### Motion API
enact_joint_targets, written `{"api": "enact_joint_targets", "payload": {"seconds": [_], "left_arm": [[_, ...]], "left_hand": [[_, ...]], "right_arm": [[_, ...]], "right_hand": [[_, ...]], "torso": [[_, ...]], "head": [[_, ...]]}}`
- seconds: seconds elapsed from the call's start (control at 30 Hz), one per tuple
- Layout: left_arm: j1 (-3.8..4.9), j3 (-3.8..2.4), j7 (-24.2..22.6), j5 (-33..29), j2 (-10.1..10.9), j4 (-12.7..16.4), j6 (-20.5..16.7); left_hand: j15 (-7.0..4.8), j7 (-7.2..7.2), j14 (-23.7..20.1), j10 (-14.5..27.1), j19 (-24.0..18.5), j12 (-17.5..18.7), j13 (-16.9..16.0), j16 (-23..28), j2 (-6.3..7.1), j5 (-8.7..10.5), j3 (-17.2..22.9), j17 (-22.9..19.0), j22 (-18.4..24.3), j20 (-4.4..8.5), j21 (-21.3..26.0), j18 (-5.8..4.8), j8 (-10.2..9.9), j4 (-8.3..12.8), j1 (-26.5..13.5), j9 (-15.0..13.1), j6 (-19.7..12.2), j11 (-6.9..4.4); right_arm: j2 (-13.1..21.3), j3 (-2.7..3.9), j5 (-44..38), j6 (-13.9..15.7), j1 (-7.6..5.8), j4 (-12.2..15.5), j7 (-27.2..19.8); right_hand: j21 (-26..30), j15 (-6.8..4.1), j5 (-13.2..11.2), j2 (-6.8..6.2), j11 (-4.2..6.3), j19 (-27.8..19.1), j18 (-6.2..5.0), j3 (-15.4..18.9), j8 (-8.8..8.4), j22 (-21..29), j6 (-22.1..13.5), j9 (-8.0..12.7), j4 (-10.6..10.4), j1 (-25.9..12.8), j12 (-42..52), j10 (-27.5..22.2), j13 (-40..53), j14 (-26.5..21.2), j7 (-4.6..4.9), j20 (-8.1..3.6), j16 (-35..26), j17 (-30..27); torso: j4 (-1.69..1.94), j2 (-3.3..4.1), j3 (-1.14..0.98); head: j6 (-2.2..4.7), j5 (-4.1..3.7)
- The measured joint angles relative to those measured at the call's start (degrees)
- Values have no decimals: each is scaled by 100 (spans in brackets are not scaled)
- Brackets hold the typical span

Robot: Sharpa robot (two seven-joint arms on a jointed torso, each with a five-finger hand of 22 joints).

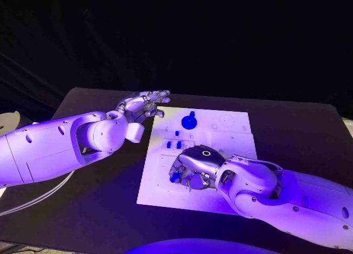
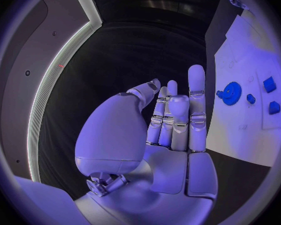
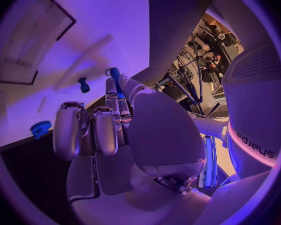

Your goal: Assemble the parts on the task board

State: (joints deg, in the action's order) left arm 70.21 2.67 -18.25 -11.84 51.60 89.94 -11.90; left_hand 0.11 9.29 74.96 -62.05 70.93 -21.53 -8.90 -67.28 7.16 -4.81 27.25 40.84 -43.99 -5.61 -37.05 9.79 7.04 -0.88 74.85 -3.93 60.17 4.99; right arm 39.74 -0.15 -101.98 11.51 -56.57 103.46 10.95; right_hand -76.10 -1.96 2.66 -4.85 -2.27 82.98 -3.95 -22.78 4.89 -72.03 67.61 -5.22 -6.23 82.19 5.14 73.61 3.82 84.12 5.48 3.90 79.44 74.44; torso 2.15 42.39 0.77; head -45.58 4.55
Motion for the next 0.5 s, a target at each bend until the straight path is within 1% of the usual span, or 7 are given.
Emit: {"api": "enact_joint_targets", "payload": {"seconds": [0.07, 0.5], "left_arm": [[0, 0, 2, 0, 1, 0, 3], [0, 0, 14, 3, 0, -8, 24]], "left_hand": [[0, 0, 0, 0, 0, 0, 0, 0, 0, 0, 0, 0, 0, 0, 0, 0, 0, 0, 0, 0, 0, 0], [0, 0, 0, 0, 0, 0, 1, 0, 0, 0, 0, 1, 0, 0, 0, 0, 0, 0, 0, 0, 0, 0]], "right_arm": [[-6, 0, -8, -4, 0, -7, -1], [-58, 2, -199, -44, 1, -36, 126]], "right_hand": [[0, 0, 0, 0, 0, 0, -1, 0, 0, 0, -2, 0, 0, 0, 0, 0, 0, 0, 2, 0, 0, 0], [0, 0, -3, -1, -4, 0, 0, 1, 0, 0, -20, 0, 0, 0, -21, 4, 4, 0, 20, 0, 0, 8]], "torso": [[-4, 0, -3], [1, -1, -3]], "head": [[-3, 3], [-4, -5]]}}
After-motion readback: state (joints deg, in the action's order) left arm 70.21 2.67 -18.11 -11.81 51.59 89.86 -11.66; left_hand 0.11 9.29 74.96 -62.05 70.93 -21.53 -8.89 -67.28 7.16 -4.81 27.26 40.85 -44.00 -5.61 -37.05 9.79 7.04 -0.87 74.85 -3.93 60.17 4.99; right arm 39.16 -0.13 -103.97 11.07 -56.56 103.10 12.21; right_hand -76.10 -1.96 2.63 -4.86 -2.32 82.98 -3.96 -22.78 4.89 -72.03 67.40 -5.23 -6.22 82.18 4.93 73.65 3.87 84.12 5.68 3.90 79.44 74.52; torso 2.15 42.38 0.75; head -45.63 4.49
